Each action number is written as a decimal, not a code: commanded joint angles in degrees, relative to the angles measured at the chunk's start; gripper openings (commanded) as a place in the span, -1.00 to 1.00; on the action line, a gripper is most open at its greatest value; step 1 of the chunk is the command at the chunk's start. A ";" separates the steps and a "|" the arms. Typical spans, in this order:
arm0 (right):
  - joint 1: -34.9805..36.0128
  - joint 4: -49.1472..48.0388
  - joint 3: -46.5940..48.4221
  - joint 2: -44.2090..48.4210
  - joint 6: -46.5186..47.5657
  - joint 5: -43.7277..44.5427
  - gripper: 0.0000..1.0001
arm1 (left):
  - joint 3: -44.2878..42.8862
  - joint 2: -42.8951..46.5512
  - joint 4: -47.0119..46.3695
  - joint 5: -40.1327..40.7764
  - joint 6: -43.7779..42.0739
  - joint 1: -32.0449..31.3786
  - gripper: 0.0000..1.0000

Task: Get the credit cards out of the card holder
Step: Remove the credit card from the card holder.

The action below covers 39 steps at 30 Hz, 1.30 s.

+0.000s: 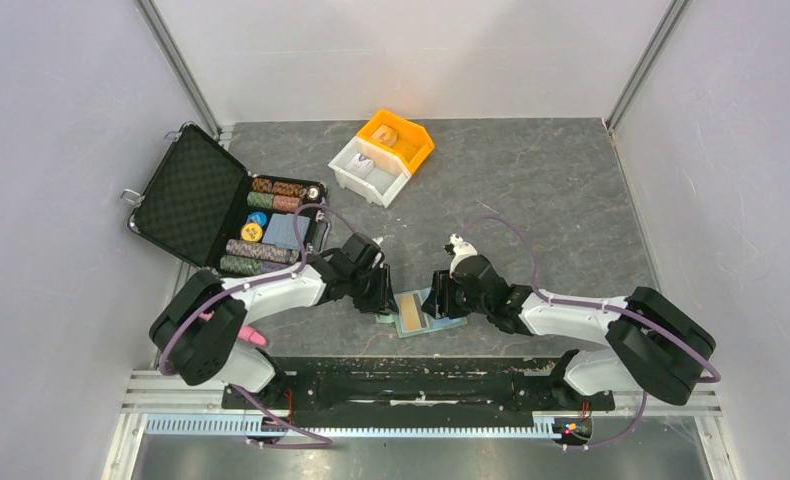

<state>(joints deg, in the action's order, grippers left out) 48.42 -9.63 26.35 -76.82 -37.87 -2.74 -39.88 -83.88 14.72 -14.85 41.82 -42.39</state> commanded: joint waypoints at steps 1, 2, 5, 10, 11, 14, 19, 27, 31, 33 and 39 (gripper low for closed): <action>0.16 -0.90 0.33 0.43 1.27 2.27 -0.02 | 1.12 2.12 0.33 2.52 -2.60 -0.15 -0.30; 0.18 -0.38 0.90 0.69 1.47 2.39 0.00 | 1.39 2.14 0.20 2.46 -2.42 -0.14 -0.30; 1.27 2.06 2.91 1.28 2.09 4.69 0.10 | 2.05 2.36 -0.52 2.22 -2.19 -0.13 -0.33; 5.00 7.27 7.93 0.33 3.05 9.83 0.25 | 2.82 2.86 -1.47 1.28 -1.22 -0.06 -0.40; 5.99 8.27 8.99 -0.06 3.22 11.34 0.26 | 3.05 3.09 -1.74 1.17 -1.01 0.02 -0.41; 8.59 12.38 11.99 -1.70 3.96 15.71 0.32 | 3.91 3.28 -2.02 1.14 -0.69 0.19 -0.42; 12.02 17.03 16.41 -5.32 4.36 20.85 0.49 | 5.40 3.85 -2.64 0.61 -0.10 0.47 -0.44; 14.92 18.60 19.59 -9.33 3.92 23.21 0.58 | 7.92 5.62 -4.59 0.35 1.42 0.53 -0.45; 15.75 18.78 20.39 -10.89 3.50 23.97 0.60 | 8.56 6.20 -4.68 0.31 1.42 0.56 -0.45; 16.00 18.79 20.50 -11.49 3.42 24.40 0.61 | 8.75 6.46 -4.79 0.41 1.51 0.56 -0.45; 16.40 18.88 20.78 -13.04 3.11 25.28 0.61 | 9.03 6.50 -4.88 0.35 1.51 0.56 -0.45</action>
<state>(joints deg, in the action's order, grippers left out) 64.34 9.21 44.88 -88.92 -34.26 19.88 -31.48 -78.19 10.17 -14.06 41.95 -42.09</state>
